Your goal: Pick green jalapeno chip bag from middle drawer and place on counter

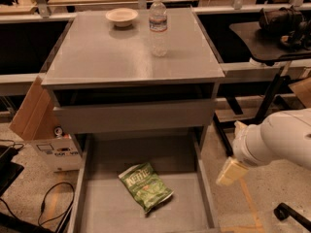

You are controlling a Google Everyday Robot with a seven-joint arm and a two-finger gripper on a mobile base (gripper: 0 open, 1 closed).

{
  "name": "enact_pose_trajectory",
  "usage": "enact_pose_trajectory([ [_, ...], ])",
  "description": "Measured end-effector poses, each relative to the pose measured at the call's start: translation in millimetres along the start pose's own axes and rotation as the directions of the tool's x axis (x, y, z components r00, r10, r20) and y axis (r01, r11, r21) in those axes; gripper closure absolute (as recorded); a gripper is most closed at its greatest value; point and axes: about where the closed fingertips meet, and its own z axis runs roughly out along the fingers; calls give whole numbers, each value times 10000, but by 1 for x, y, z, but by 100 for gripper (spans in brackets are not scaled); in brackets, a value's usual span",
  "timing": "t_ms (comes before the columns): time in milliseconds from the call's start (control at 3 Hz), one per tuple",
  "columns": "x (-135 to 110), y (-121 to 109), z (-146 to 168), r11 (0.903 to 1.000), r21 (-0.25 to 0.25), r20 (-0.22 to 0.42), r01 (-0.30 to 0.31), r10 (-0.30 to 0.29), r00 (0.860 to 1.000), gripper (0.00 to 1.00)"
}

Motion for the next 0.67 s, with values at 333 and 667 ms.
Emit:
enact_pose_trajectory([
  [333,-10,-11,-5,9990,440,296,67,-80,9995,0],
  [667,-12,-10,0,9996,298,454,24,-37,9990,0],
])
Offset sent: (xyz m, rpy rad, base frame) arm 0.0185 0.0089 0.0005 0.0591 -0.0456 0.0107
